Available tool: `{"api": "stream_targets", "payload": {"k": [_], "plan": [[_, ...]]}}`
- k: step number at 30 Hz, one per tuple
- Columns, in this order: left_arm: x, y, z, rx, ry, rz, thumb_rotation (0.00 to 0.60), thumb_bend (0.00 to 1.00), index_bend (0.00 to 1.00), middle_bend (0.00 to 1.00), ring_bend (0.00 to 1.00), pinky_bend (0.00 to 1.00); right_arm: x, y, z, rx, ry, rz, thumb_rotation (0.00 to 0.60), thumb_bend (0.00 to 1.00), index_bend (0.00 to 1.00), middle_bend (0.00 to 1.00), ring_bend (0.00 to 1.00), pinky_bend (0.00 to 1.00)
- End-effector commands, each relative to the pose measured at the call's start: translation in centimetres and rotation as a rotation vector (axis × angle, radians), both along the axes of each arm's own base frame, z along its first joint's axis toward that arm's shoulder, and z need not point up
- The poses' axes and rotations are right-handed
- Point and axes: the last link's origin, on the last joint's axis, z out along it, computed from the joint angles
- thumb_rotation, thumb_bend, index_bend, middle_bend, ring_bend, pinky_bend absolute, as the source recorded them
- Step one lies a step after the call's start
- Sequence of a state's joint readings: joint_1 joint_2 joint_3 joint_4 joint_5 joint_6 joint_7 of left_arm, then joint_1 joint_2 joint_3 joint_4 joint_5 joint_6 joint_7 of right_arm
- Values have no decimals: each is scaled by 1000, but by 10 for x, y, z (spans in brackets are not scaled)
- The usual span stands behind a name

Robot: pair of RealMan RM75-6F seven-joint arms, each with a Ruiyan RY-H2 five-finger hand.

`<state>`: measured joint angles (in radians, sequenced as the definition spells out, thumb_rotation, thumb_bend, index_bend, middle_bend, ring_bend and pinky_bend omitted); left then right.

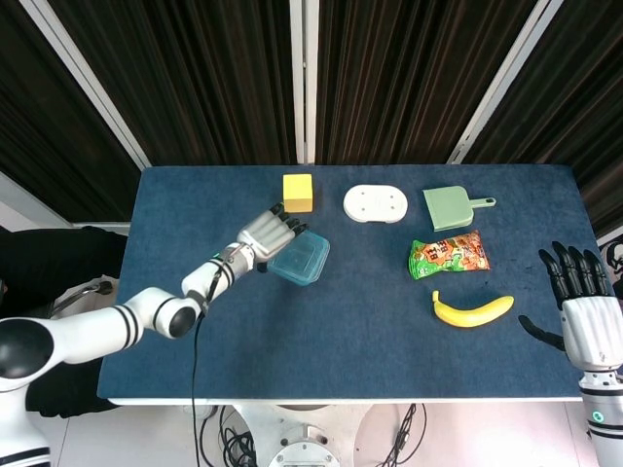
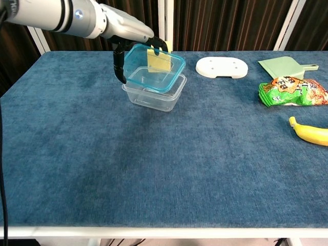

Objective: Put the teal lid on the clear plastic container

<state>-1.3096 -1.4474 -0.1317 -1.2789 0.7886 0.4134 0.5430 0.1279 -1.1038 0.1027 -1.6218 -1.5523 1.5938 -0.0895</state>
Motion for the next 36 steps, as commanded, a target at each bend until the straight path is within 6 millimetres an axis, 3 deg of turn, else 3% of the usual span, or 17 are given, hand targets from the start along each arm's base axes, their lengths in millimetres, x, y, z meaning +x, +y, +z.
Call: {"api": "stream_targets", "payload": {"k": [1,20,36], "plan": [[22,12,-20,-66,15,3,600,309,295,231,86,49,0,1,0,-5,0,-11,600,41,0,0,0,0],[22,28,-32,-128,83,97,600,307,291,225,86,41,-7,-4,-2,2,-13,-34,600,40,0,0,0,0],[20,37,-29,-116,123,125,600,306,288,204,66,28,-11,-5,-2,6,-19,-40,600,40,0,0,0,0]]}}
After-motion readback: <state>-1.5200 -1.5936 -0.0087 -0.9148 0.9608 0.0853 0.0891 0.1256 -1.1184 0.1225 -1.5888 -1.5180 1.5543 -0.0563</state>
